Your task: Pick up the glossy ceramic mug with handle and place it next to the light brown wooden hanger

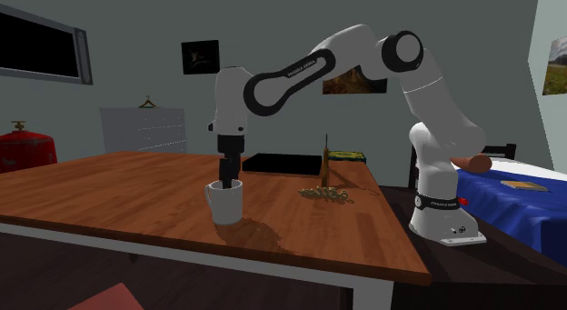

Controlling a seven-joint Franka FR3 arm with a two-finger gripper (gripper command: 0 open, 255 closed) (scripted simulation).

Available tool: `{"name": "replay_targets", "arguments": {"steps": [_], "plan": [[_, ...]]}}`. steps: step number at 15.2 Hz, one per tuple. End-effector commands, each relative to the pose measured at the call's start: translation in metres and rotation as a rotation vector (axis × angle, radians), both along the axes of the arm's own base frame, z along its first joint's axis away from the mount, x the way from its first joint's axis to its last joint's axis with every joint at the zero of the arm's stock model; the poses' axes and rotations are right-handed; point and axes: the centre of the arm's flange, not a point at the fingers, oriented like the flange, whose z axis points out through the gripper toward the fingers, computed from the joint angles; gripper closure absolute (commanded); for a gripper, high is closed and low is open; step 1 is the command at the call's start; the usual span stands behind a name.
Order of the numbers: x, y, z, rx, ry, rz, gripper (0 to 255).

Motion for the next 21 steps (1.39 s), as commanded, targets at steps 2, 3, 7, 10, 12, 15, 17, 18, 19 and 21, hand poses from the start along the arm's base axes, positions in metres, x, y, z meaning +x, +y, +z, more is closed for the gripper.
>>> {"name": "replay_targets", "arguments": {"steps": [2,3,7,10,12,15,17,18,19,21], "plan": [[0.000,0.000,-0.002,0.000,-0.001,0.000,0],[0.000,0.000,-0.002,0.000,-0.001,0.000,0],[0.000,0.000,-0.002,0.000,-0.001,0.000,255],[0.000,0.000,-0.002,0.000,-0.001,0.000,255],[0.000,0.000,-0.002,0.000,-0.001,0.000,255],[0.000,0.000,-0.002,0.000,-0.001,0.000,255],[0.000,0.000,0.004,0.000,-0.001,0.000,255],[0.000,0.000,0.009,0.000,-0.001,0.000,255],[0.000,0.000,0.014,0.000,-0.001,0.000,255],[0.000,0.000,0.025,0.000,-0.001,0.000,255]]}}
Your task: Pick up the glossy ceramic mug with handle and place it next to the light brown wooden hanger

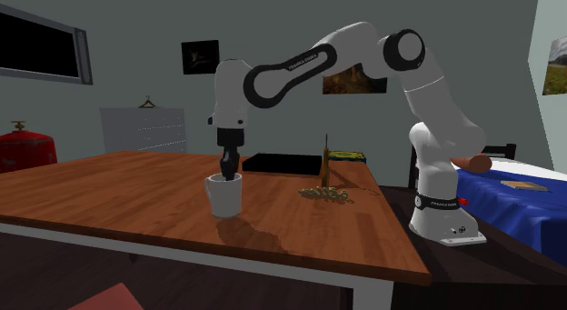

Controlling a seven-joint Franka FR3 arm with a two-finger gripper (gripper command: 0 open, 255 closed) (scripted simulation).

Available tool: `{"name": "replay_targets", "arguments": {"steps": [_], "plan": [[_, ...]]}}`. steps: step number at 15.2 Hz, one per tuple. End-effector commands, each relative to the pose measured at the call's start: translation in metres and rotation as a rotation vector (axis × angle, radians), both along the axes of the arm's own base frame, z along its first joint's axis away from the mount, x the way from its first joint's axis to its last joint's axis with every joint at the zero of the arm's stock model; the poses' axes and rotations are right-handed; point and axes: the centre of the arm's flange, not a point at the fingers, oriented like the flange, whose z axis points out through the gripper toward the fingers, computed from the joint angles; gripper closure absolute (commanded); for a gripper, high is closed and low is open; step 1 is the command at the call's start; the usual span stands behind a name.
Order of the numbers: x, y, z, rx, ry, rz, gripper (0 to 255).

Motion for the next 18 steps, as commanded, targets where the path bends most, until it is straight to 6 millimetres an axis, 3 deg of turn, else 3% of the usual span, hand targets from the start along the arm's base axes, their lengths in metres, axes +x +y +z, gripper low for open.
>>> {"name": "replay_targets", "arguments": {"steps": [1,18], "plan": [[0.000,0.000,0.011,0.000,0.000,0.000,255],[0.000,0.000,0.101,0.000,0.000,0.000,255]]}}
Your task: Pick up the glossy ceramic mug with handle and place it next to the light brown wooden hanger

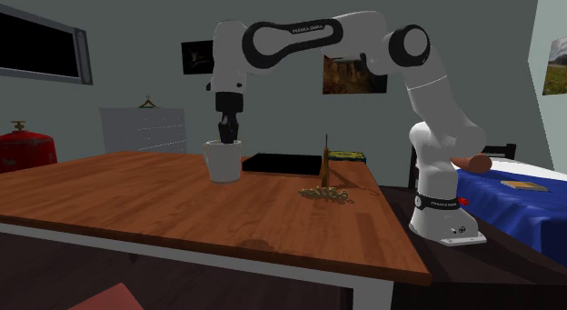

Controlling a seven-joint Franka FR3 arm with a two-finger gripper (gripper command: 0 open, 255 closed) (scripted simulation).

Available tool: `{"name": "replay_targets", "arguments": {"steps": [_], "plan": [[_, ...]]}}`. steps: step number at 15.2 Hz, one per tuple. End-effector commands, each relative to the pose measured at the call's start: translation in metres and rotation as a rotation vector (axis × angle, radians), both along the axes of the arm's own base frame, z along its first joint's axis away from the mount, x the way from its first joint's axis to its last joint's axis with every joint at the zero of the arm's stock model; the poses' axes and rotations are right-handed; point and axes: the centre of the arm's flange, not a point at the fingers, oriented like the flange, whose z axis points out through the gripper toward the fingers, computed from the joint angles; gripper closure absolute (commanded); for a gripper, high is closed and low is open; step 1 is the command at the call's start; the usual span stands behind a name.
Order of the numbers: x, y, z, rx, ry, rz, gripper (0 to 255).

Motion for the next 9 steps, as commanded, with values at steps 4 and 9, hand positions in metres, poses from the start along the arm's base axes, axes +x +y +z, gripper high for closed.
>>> {"name": "replay_targets", "arguments": {"steps": [4,9], "plan": [[0.000,0.001,0.027,0.000,0.000,0.000,255],[0.000,0.001,0.053,0.000,0.000,0.000,255]]}}
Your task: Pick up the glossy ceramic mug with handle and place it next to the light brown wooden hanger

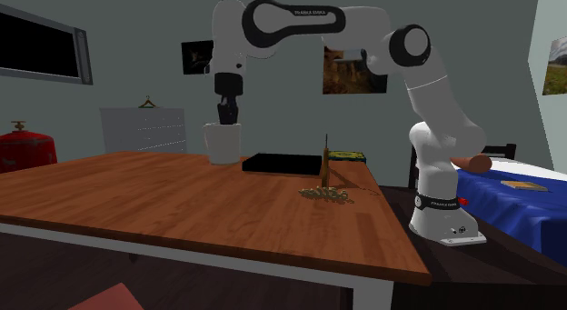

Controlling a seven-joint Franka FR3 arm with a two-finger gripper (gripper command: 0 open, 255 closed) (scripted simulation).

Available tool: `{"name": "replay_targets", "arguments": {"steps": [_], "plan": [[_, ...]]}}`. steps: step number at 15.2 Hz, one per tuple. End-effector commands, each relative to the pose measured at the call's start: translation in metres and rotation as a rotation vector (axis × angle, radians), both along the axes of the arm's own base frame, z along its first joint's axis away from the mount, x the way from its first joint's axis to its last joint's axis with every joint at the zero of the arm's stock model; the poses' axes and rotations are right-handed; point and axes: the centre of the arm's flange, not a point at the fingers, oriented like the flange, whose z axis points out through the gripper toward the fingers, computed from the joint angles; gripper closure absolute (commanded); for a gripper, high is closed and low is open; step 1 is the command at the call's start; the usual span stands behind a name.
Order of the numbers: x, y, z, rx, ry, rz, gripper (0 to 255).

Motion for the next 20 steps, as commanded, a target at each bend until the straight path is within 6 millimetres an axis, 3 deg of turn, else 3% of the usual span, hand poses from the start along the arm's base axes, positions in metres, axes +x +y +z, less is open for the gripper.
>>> {"name": "replay_targets", "arguments": {"steps": [1,20], "plan": [[0.001,0.000,0.011,0.000,0.000,0.000,255],[0.001,0.000,0.106,0.000,0.000,0.000,255]]}}
